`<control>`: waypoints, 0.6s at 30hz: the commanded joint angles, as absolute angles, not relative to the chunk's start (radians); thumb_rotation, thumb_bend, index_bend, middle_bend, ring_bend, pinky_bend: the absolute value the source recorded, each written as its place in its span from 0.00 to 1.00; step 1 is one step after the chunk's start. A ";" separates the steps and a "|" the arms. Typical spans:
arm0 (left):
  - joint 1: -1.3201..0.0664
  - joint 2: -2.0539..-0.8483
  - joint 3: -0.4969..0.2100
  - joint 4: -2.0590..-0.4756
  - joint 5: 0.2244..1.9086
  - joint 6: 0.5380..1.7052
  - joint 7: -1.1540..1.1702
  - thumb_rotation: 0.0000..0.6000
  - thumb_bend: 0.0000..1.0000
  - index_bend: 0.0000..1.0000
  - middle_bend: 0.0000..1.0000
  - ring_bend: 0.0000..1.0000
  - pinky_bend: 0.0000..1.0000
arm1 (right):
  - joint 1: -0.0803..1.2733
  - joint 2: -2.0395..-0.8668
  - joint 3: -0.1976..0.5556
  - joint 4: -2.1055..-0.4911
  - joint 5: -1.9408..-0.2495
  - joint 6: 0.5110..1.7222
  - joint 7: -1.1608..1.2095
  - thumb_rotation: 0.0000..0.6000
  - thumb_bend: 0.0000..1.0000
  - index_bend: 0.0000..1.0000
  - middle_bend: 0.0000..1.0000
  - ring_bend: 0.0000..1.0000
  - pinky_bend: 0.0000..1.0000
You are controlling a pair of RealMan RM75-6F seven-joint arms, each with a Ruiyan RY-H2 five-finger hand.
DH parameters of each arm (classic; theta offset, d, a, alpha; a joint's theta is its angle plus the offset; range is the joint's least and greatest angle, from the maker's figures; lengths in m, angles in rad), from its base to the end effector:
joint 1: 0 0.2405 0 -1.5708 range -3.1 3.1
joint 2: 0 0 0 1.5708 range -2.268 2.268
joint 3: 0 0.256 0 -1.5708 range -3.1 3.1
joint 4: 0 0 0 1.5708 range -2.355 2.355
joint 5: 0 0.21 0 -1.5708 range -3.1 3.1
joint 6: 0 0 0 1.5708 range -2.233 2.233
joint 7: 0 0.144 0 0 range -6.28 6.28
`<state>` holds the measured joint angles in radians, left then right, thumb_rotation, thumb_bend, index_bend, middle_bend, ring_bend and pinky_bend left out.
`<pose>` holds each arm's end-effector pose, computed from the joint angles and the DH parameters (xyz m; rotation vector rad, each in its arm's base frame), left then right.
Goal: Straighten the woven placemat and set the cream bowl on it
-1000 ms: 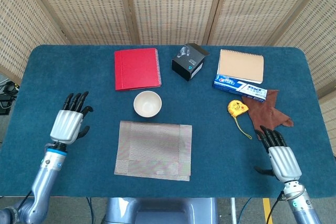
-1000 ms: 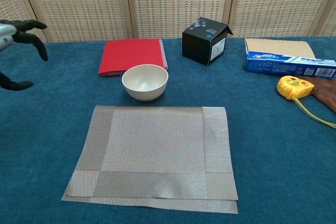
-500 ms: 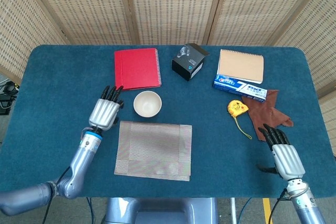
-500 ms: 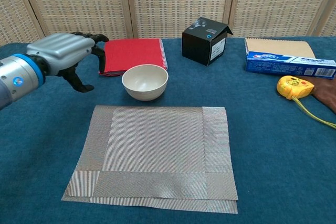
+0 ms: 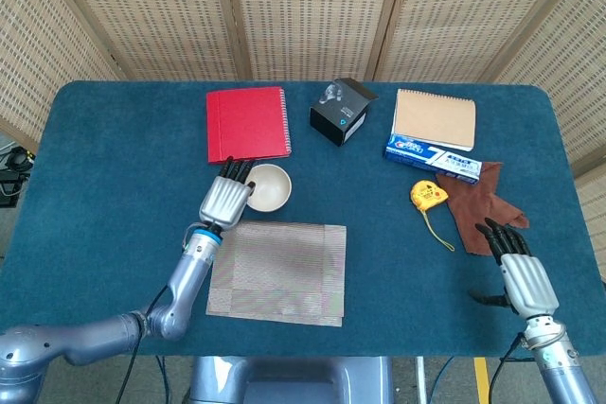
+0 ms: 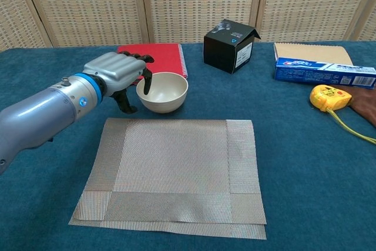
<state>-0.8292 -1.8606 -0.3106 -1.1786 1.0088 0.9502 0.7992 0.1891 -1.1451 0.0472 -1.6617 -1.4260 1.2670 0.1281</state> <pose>-0.1107 0.3726 -0.0781 -1.8530 -0.6320 -0.7164 -0.2986 -0.2076 0.1198 1.4363 -1.2025 0.9539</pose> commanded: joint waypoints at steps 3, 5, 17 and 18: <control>-0.906 -1.949 -0.331 -1.060 0.978 0.909 0.791 1.00 0.28 0.44 0.00 0.00 0.00 | 0.194 -1.138 0.051 -1.657 -1.421 1.257 0.146 1.00 0.08 0.09 0.00 0.00 0.00; -0.926 -1.972 -0.331 -1.026 0.972 0.899 0.787 1.00 0.28 0.46 0.00 0.00 0.00 | 0.195 -1.136 0.054 -1.656 -1.418 1.256 0.153 1.00 0.08 0.09 0.00 0.00 0.00; -0.964 -2.044 -0.308 -0.905 0.994 0.911 0.740 1.00 0.69 0.68 0.00 0.00 0.00 | 0.197 -1.125 0.059 -1.654 -1.425 1.259 0.188 1.00 0.08 0.09 0.00 0.00 0.00; -0.962 -2.042 -0.305 -0.906 1.000 0.917 0.734 1.00 0.70 0.69 0.00 0.00 0.00 | 0.196 -1.125 0.058 -1.654 -1.426 1.259 0.187 1.00 0.08 0.09 0.00 0.00 0.00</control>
